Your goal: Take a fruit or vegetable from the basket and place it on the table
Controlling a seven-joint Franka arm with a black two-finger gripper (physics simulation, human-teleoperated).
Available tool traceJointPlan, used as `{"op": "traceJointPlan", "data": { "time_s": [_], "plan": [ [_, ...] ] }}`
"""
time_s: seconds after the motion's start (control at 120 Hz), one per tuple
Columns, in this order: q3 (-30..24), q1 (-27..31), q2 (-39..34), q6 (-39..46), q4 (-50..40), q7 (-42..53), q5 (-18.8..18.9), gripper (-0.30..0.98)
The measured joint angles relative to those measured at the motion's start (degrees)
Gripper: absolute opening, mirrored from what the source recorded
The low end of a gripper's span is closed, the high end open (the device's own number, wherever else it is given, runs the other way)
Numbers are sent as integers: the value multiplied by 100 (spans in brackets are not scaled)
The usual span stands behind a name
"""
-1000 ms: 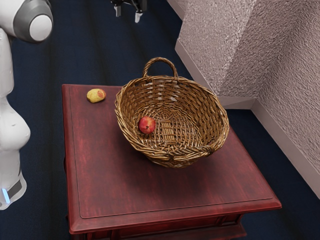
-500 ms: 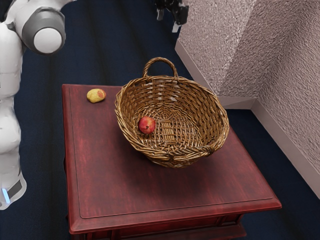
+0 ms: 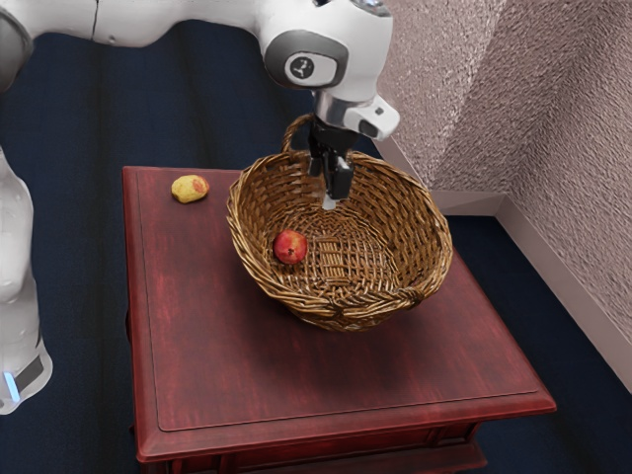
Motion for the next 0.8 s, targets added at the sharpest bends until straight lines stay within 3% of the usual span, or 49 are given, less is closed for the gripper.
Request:
{"op": "traceJointPlan", "data": {
  "time_s": [0.2,0.458,0.8],
  "plan": [
    [-473,-74,-10,-44,-321,-15,-48,67],
    [-504,-65,21,-470,-537,-36,-243,67],
    [-479,-29,68,-85,-888,-53,-370,66]
  ]
}}
